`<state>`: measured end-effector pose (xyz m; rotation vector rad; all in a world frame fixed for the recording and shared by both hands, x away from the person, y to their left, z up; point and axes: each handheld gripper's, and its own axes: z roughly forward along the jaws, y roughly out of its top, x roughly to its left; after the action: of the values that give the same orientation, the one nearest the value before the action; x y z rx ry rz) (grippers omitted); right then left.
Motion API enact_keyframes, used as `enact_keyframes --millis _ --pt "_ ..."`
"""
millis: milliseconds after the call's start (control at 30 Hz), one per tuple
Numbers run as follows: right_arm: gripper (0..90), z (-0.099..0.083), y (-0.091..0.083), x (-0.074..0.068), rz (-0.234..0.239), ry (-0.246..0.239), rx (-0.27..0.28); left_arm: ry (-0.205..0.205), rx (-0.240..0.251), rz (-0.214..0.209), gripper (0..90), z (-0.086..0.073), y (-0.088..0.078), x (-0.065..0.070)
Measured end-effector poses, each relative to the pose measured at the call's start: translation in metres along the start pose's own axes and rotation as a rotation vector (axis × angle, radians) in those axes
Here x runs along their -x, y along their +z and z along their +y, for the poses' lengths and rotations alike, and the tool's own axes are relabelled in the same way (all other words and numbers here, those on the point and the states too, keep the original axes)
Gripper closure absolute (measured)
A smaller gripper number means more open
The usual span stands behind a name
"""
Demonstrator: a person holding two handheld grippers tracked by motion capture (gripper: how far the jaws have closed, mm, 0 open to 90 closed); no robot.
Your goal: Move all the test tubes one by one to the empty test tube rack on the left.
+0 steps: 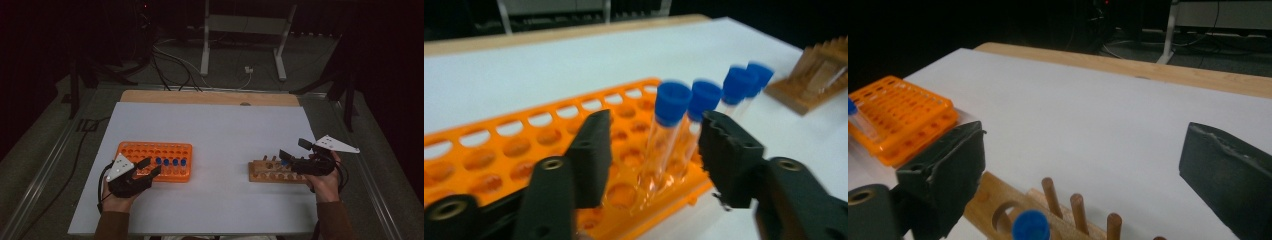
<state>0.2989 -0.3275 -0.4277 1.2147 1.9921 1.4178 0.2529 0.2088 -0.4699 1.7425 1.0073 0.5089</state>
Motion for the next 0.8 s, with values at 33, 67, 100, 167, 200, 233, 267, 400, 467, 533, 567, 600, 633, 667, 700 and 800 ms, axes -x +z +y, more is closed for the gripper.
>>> enact_keyframes --millis 33,67,100,167,200,233,267,400,467,533,567,600,633,667,700,800 --pt "10.3 -0.001 0.000 -0.001 0.001 -0.006 -0.001 0.000 0.000 0.000 41.5 0.000 0.000 0.000" --pt "12.6 -0.003 -0.001 -0.001 0.003 -0.012 -0.006 -0.010 0.028 0.008 40.6 0.001 -0.003 0.000" --pt "14.5 -0.004 -0.001 -0.002 0.002 -0.019 -0.011 -0.010 0.028 0.008 38.5 0.001 -0.003 0.000" --pt "19.4 -0.007 -0.002 -0.002 -0.001 -0.026 -0.024 -0.032 0.050 0.025 36.4 0.002 -0.004 -0.003" --pt "22.7 -0.009 -0.003 -0.002 0.003 -0.032 -0.031 -0.041 0.053 0.032 34.8 0.001 -0.004 -0.004" --pt "26.9 -0.011 -0.003 -0.003 0.001 -0.038 -0.039 -0.041 0.053 0.032 32.5 0.001 -0.004 -0.004" --pt "31.3 -0.013 -0.003 -0.003 -0.006 -0.054 -0.048 -0.053 0.057 0.051 30.0 0.001 -0.004 -0.005" --pt "43.8 -0.024 -0.008 -0.003 0.001 -0.066 -0.069 -0.064 0.056 0.082 18.7 0.001 -0.004 -0.007" --pt "49.9 -0.029 -0.009 -0.003 0.014 -0.071 -0.079 -0.070 0.057 0.102 16.4 0.001 -0.004 -0.008" --pt "57.7 -0.032 -0.010 -0.004 0.025 -0.084 -0.087 -0.073 0.053 0.111 15.9 0.000 -0.003 -0.009" --pt "60.4 -0.033 -0.009 -0.005 0.032 -0.087 -0.088 -0.073 0.051 0.116 15.3 0.000 -0.002 -0.009" --pt "62.1 -0.033 -0.008 -0.006 0.036 -0.091 -0.091 -0.073 0.049 0.118 15.1 0.000 -0.002 -0.009" --pt "64.3 -0.033 -0.007 -0.007 0.036 -0.094 -0.093 -0.073 0.048 0.118 14.9 0.000 -0.002 -0.009" --pt "64.3 -0.033 -0.007 -0.007 0.036 -0.094 -0.093 -0.073 0.047 0.120 14.9 0.000 -0.002 -0.009" --pt "65.4 -0.033 -0.004 -0.008 0.042 -0.100 -0.095 -0.076 0.045 0.127 14.4 0.000 -0.002 -0.009" --pt "69.4 -0.032 0.002 -0.010 0.039 -0.103 -0.102 -0.079 0.029 0.148 10.1 -0.001 -0.002 -0.010"
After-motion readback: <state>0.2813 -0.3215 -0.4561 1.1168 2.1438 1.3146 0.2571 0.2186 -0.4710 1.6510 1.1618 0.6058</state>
